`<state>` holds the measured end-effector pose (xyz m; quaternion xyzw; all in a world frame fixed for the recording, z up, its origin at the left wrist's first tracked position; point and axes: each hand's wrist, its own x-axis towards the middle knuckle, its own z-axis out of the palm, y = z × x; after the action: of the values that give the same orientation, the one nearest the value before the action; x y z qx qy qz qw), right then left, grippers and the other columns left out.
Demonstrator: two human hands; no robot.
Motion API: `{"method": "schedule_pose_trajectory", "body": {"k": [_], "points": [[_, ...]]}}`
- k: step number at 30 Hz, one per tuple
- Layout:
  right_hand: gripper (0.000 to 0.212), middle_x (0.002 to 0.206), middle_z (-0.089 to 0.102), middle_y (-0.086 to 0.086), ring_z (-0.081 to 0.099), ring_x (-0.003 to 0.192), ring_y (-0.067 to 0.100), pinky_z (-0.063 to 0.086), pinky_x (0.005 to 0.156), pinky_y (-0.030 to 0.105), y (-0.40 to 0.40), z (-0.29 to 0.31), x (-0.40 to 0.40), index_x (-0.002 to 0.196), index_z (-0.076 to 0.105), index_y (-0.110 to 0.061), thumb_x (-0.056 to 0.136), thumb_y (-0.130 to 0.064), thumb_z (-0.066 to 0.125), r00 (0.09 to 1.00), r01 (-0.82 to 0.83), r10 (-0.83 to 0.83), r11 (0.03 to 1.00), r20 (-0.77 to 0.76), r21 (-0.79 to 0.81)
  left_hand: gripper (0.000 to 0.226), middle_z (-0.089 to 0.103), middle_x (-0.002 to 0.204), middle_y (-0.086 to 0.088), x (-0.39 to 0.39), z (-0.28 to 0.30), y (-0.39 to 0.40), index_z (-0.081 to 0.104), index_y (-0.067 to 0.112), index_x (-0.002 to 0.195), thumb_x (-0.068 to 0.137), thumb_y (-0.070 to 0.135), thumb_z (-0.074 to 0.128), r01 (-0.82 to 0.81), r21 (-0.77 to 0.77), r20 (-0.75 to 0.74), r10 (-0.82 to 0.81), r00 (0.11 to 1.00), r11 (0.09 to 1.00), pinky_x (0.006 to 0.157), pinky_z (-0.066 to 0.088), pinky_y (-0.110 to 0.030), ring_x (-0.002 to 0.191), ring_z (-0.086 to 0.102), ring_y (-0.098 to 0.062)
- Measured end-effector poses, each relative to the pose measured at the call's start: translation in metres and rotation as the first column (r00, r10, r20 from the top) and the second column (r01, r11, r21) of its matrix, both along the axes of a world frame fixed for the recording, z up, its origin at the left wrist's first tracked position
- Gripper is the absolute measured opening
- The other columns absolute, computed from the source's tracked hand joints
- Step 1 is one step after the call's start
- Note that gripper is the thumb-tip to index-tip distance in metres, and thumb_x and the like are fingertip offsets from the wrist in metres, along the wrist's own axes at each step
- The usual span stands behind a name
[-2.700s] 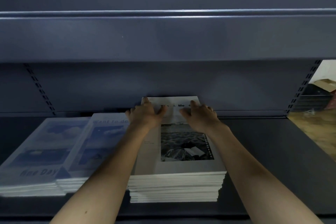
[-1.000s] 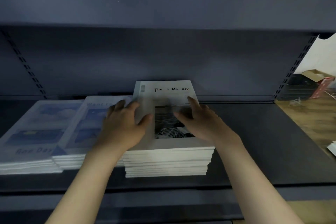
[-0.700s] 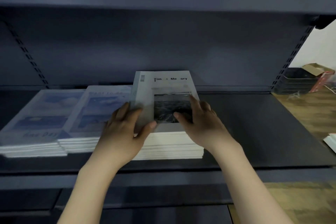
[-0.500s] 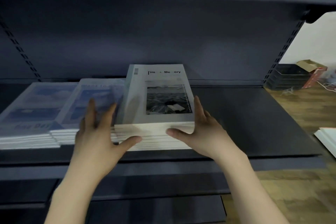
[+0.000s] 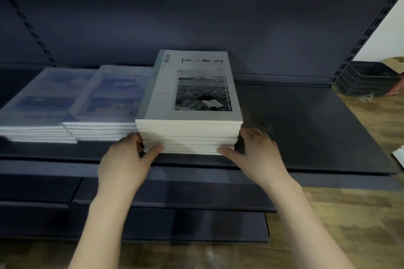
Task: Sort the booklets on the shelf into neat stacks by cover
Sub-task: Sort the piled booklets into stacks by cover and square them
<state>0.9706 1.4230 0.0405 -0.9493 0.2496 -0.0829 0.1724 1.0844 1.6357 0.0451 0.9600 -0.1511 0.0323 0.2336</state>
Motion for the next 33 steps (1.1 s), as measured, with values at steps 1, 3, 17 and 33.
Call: {"method": "schedule_pose_trajectory", "body": {"k": [1,3,17,33], "points": [[0.058,0.115,0.058,-0.004,0.052,0.107,0.021,0.043,0.086,0.037,0.001,0.001,0.002,0.119,0.052,-0.024,0.078,-0.066,0.049,1.0,0.002,-0.002,1.0,0.015,0.002,0.041,0.066,0.102,-0.002,0.003,0.0,0.001,0.06,0.015,0.1,0.082,0.052,0.058,0.007,-0.013,-0.005,-0.007,1.0,1.0,0.064,0.034,-0.029,0.093,0.059,-0.025],[0.054,0.107,0.059,-0.003,0.054,0.104,0.022,0.042,0.082,0.035,0.003,0.002,0.004,0.112,0.054,-0.02,0.081,-0.064,0.05,0.999,0.017,-0.017,1.0,0.029,0.006,0.036,0.067,0.098,-0.001,0.009,0.0,0.004,0.062,0.016,0.096,0.083,0.05,0.057,0.022,-0.038,-0.014,-0.023,1.0,0.999,0.064,0.037,-0.028,0.09,0.06,-0.023],[0.053,0.111,0.058,0.0,0.048,0.111,0.026,0.036,0.084,0.037,0.026,-0.008,0.003,0.109,0.052,-0.015,0.08,-0.06,0.057,0.984,0.175,-0.179,0.977,-0.023,-0.121,0.03,0.067,0.094,0.002,0.031,-0.015,0.023,0.064,0.022,0.093,0.084,0.05,0.058,0.15,0.051,0.002,-0.151,0.989,0.987,0.061,0.038,-0.028,0.087,0.06,-0.02],[0.056,0.111,0.062,-0.001,0.047,0.115,0.026,0.03,0.093,0.041,0.017,-0.012,0.009,0.102,0.063,-0.014,0.071,-0.061,0.066,0.982,0.18,-0.16,0.949,0.097,-0.258,0.036,0.067,0.079,0.004,0.021,-0.024,0.018,0.064,0.02,0.077,0.078,0.055,0.062,-0.03,-0.106,0.061,0.037,0.997,0.994,0.053,0.036,-0.027,0.071,0.058,-0.019]]}}
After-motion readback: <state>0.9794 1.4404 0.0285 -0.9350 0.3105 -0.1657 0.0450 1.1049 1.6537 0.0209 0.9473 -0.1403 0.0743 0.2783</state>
